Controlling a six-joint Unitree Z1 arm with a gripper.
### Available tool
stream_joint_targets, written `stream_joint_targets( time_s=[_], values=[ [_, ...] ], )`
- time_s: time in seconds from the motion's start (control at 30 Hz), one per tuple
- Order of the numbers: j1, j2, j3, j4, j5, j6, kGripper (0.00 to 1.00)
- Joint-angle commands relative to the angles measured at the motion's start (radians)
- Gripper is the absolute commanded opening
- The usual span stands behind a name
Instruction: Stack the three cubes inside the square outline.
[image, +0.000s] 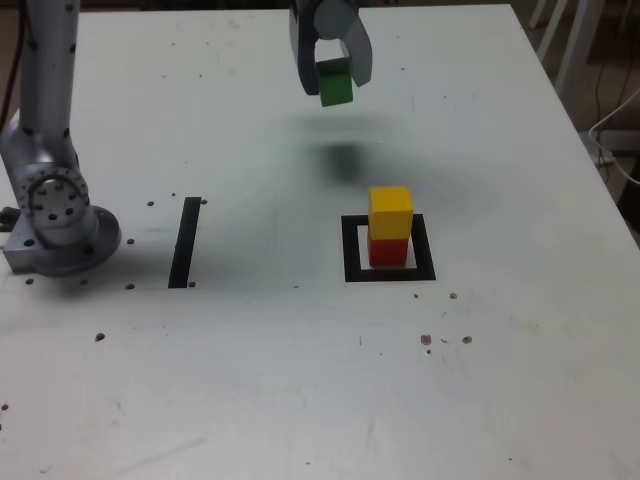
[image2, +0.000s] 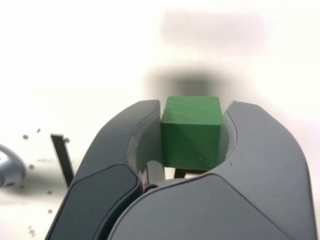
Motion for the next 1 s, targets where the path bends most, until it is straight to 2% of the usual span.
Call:
stream_joint_targets(
  time_s=[0.0, 0.5, 0.97],
  values=[
    [-0.053, -0.026, -0.013, 0.015, 0.003, -0.02, 0.17],
    [-0.278, -0.071, -0.037, 0.102, 0.003, -0.156, 0.17],
    [-0.428, -0.076, -0.037, 0.117, 0.006, -0.282, 0.17]
  ],
)
